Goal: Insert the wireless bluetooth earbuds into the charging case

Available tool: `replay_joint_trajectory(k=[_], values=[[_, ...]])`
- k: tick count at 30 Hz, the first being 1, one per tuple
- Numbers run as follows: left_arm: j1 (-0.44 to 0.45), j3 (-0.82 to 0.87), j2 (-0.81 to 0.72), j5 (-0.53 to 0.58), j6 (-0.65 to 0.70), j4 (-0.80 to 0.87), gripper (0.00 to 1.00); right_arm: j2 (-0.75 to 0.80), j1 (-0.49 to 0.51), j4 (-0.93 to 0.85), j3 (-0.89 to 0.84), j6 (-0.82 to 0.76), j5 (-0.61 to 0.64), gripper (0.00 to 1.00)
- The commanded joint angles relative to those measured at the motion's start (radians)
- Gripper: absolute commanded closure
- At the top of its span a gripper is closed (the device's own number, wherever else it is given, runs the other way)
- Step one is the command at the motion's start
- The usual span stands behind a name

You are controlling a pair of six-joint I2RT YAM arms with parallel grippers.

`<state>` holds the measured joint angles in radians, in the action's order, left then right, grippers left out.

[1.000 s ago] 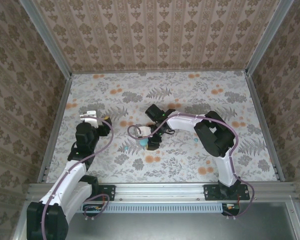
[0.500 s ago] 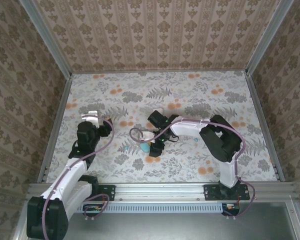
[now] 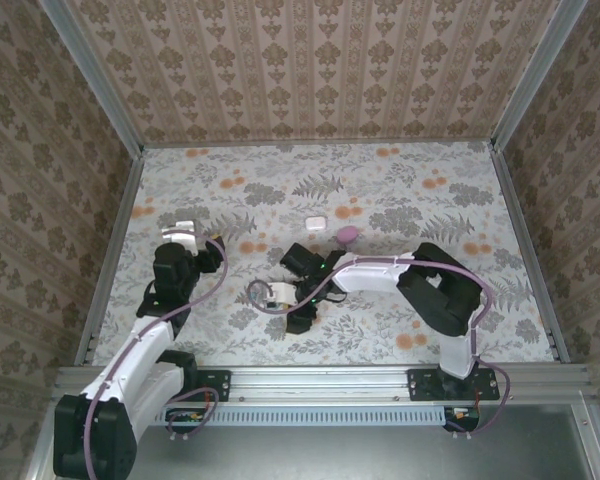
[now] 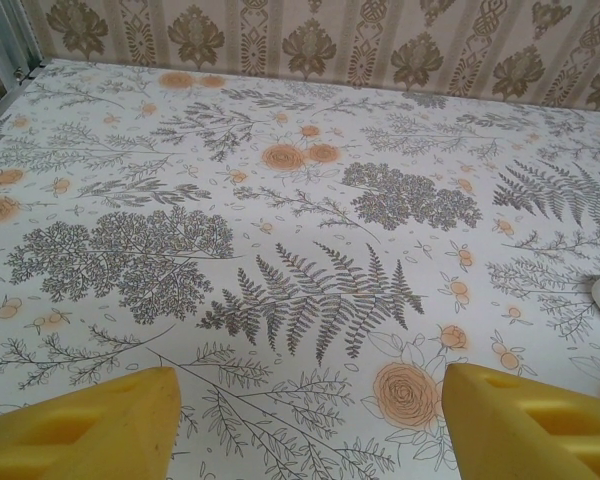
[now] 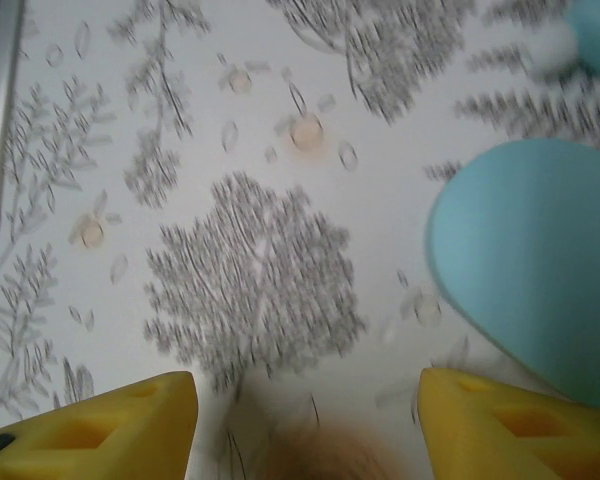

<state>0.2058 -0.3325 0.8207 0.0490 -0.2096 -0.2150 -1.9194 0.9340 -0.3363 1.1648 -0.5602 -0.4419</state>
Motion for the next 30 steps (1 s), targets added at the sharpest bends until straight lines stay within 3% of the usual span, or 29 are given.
replay_joint_trajectory(k=[1, 8, 15, 23, 30], values=[[-0.011, -0.029, -0.031, 0.006, -0.005, 0.012, 0.29, -0.008, 0.008, -0.009, 0.049, -0.062, -0.012, 0.38], [-0.010, -0.031, -0.053, 0.003, 0.014, 0.035, 0.29, 0.071, -0.045, 0.047, 0.007, -0.256, 0.044, 0.31], [-0.010, -0.031, -0.051, 0.000, 0.016, 0.042, 0.30, -0.047, -0.058, 0.037, 0.138, -0.370, -0.015, 0.28], [-0.011, -0.034, -0.054, 0.005, 0.029, 0.049, 0.29, -0.148, -0.072, -0.086, 0.241, -0.421, -0.106, 0.30], [-0.011, -0.035, -0.051, 0.003, 0.029, 0.049, 0.30, -0.181, -0.077, -0.112, 0.269, -0.417, -0.108, 0.36]])
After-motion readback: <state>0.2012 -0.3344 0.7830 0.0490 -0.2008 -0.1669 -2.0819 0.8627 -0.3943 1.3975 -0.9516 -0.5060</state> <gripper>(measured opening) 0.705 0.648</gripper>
